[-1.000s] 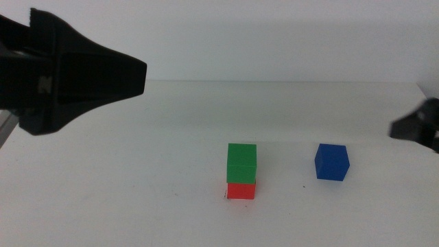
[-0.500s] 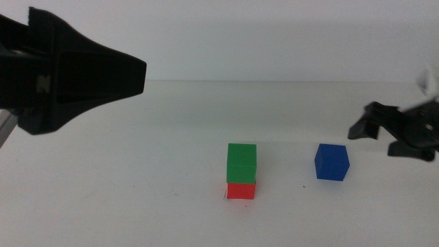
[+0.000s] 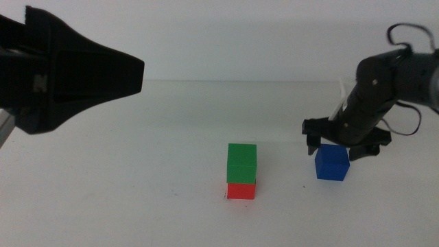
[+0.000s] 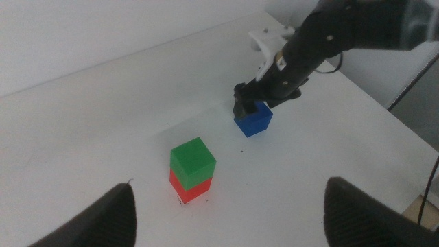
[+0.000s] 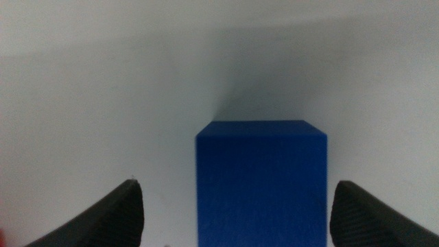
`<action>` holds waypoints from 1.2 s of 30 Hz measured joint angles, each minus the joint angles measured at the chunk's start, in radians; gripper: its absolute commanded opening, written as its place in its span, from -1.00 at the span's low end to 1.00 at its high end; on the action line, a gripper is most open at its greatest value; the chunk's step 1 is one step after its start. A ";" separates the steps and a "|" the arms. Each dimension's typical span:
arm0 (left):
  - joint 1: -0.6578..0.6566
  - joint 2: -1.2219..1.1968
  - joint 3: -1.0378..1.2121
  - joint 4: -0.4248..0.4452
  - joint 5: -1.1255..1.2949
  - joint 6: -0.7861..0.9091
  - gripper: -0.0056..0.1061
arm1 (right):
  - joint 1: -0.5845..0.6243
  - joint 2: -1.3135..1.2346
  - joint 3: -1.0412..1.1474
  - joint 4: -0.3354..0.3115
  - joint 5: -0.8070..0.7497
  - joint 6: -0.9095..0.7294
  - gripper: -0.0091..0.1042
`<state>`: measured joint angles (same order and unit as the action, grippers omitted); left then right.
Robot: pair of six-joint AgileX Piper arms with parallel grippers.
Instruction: Stack red cubes first, then green, then blue cubes in a specific spot.
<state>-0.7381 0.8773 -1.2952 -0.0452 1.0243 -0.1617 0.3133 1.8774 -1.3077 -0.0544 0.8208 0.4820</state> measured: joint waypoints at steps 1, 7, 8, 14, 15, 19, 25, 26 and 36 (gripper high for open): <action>0.000 0.000 0.000 0.000 0.000 0.000 0.78 | 0.000 0.019 -0.002 -0.002 -0.002 0.012 0.59; 0.000 0.000 0.000 0.000 0.000 0.000 0.78 | 0.003 0.085 -0.002 -0.023 -0.009 0.038 -0.44; 0.000 0.000 0.000 0.000 0.000 0.000 0.78 | 0.005 0.083 -0.007 -0.025 -0.004 0.039 -0.58; 0.000 0.000 0.000 0.000 0.000 0.000 0.78 | 0.061 -0.045 -0.075 -0.088 0.135 0.055 -0.65; 0.000 0.000 0.000 0.000 0.000 0.000 0.78 | 0.088 -0.082 -0.099 -0.101 0.165 0.069 -0.66; 0.000 0.000 0.000 0.000 0.000 0.000 0.78 | 0.225 -0.165 -0.222 -0.129 0.287 0.153 -0.70; 0.000 0.000 0.000 0.000 -0.004 0.000 0.78 | 0.401 -0.125 -0.351 -0.154 0.384 0.288 -0.70; 0.000 0.000 0.000 0.002 -0.004 0.000 0.78 | 0.422 -0.109 -0.364 -0.154 0.384 0.306 -0.70; 0.000 0.000 0.000 0.002 -0.022 0.000 0.78 | 0.464 0.044 -0.408 -0.147 0.392 0.377 -0.70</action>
<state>-0.7381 0.8773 -1.2952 -0.0434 1.0022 -0.1617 0.7769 1.9214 -1.7156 -0.2018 1.2127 0.8595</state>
